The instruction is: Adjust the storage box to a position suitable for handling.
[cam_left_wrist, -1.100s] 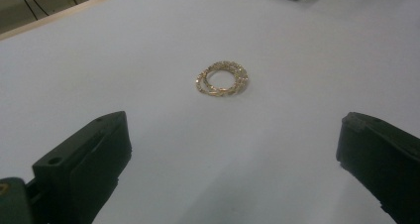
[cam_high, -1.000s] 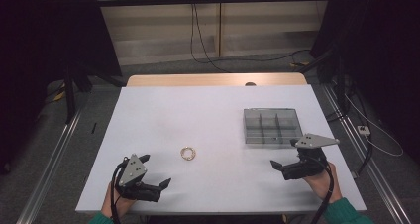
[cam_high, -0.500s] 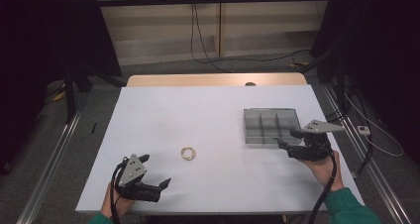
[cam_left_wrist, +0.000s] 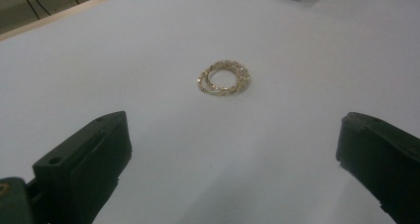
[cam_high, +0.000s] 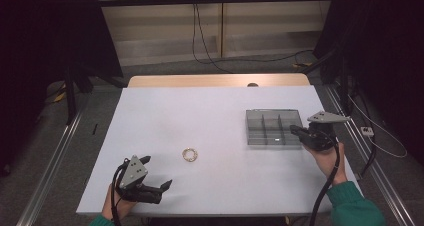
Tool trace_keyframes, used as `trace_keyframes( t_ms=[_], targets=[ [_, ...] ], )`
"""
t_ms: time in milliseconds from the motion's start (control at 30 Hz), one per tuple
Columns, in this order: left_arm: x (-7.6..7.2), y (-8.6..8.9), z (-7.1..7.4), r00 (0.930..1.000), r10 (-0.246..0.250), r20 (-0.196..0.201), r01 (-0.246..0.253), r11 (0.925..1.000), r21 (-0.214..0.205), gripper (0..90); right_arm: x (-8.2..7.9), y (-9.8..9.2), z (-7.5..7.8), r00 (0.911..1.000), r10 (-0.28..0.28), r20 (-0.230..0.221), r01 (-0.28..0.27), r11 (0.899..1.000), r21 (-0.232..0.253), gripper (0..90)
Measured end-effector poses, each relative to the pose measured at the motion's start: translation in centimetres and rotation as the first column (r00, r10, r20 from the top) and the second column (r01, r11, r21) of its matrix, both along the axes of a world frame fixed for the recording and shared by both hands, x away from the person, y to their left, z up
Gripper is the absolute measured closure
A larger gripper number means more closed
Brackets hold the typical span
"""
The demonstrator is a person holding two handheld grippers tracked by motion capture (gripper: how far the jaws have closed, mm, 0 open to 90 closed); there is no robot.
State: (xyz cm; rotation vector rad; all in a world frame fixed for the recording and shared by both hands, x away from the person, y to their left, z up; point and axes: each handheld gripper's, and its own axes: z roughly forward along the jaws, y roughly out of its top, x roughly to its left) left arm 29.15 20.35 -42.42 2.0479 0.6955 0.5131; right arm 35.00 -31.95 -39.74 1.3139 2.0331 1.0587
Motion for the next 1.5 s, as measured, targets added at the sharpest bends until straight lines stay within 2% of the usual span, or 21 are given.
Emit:
trace_keyframes(
  t_ms=[133, 500, 567, 633, 833, 1000, 1300, 1500],
  targets=[
    [0.0, 0.0, 0.0, 1.0000, 0.000, -0.001, 0.000, 1.0000, -0.001, 0.4, 0.7, -0.4, 0.1, 0.9997, -0.021, -0.009, 0.021, 1.000, -0.023, 90.0],
    [-0.1, 0.0, 0.0, 1.0000, 0.003, 0.001, -0.003, 1.0000, -0.005, 0.5, 2.7, -2.1, -0.1, 0.9941, -0.104, -0.029, 0.104, 0.994, -0.014, 90.0],
    [-0.1, 0.1, 0.0, 1.0000, 0.001, 0.000, -0.001, 1.0000, 0.003, 0.5, 3.2, -2.6, -0.3, 0.9903, -0.134, -0.039, 0.133, 0.991, -0.017, 90.0],
    [-0.1, 0.1, 0.0, 1.0000, 0.001, 0.000, -0.001, 1.0000, 0.002, 0.5, 3.3, -2.7, -0.4, 0.9895, -0.138, -0.041, 0.138, 0.990, -0.019, 90.0],
    [-0.1, 0.0, 0.0, 1.0000, 0.000, 0.001, 0.000, 1.0000, 0.001, 0.5, 3.9, -3.7, -1.0, 0.9803, -0.188, -0.062, 0.186, 0.982, -0.029, 90.0],
    [-0.1, 0.0, 0.0, 1.0000, 0.002, -0.001, -0.002, 1.0000, 0.001, 0.5, 4.5, -4.0, -1.8, 0.9684, -0.228, -0.100, 0.225, 0.973, -0.044, 90.0],
    [-0.1, 0.0, 0.0, 1.0000, 0.004, -0.004, -0.004, 1.0000, 0.001, 0.5, 5.1, -4.2, -2.8, 0.9560, -0.245, -0.162, 0.238, 0.969, -0.060, 90.0],
    [-0.1, 0.0, 0.0, 1.0000, 0.004, -0.003, -0.004, 1.0000, 0.003, 0.5, 5.2, -4.2, -3.1, 0.9529, -0.246, -0.177, 0.237, 0.969, -0.070, 90.0]
  ],
)
